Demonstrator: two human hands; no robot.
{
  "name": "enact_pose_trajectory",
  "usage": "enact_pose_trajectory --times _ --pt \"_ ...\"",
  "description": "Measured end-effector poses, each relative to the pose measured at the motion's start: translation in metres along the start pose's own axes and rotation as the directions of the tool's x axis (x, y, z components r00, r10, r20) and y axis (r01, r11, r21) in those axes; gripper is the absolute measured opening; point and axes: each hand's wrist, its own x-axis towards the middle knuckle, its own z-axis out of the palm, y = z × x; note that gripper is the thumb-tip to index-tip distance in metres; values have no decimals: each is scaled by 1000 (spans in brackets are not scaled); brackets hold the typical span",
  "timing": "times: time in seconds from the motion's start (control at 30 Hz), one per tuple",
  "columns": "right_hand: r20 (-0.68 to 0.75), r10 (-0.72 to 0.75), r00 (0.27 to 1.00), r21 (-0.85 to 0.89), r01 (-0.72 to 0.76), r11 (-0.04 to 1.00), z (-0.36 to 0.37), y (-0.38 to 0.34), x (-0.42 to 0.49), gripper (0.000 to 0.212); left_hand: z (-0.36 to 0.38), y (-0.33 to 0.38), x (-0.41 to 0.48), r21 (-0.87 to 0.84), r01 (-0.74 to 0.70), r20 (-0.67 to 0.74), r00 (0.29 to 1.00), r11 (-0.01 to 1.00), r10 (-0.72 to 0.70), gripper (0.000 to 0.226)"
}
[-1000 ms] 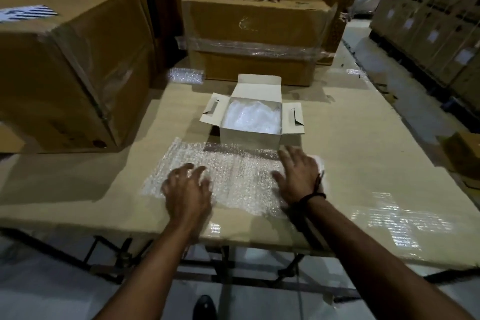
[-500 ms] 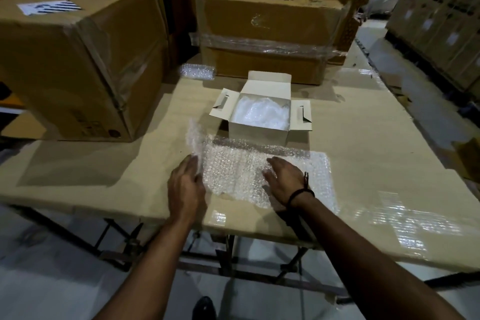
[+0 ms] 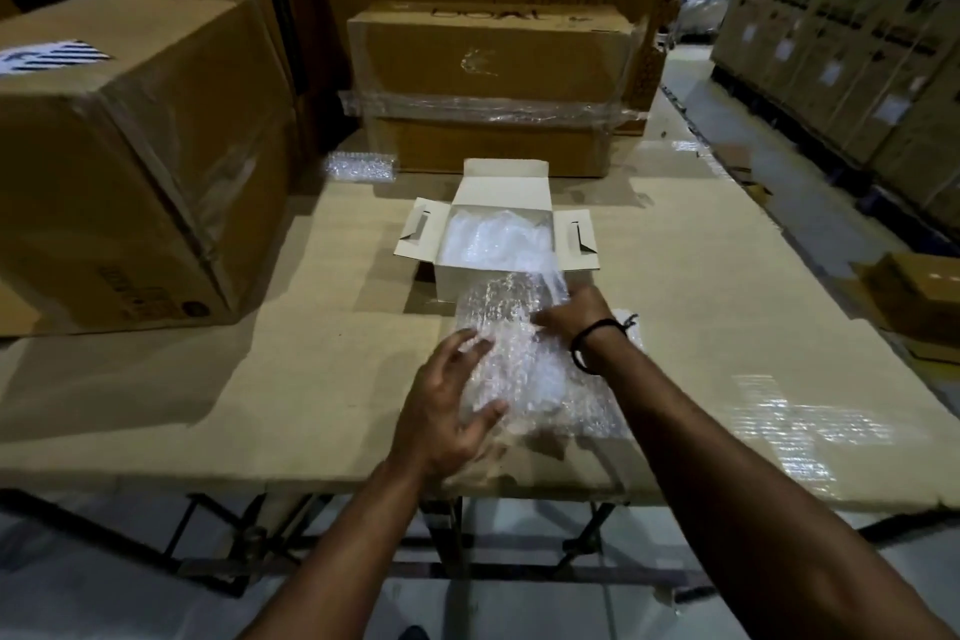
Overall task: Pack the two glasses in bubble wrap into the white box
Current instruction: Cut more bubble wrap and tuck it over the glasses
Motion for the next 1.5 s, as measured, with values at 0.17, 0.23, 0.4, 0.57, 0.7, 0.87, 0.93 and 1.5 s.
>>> enact_pose_trajectory --times 0.17,0.23,0.4,0.57,0.7,0.87,0.93,1.5 --pt "16 127 992 142 -128 982 -49 31 3 65 16 -14 17 173 193 83 974 966 -210 66" --pt "-53 129 990 137 -121 983 -60 40 5 71 21 -16 21 178 235 115 959 955 -258 67" --pt "-150 60 987 -7 -62 998 -74 58 13 65 25 -17 41 126 441 -34 897 889 -440 47" --pt "-183 -83 980 -524 -26 851 -75 72 9 69 22 -21 52 339 505 46 834 794 -550 44" --pt "-212 -360 909 -756 82 650 -64 63 -6 55 26 -24 56 329 569 11 796 754 -605 43" --pt "192 -290 938 -821 315 476 -15 85 -29 65 28 -27 63 344 562 47 790 752 -611 43" --pt "258 -204 944 -828 325 457 -10 97 -26 67 28 -27 65 250 560 116 792 789 -599 43" --pt "-4 -589 808 -518 502 692 18 28 -46 50 -8 -23 103 -508 600 120 759 617 -640 28"
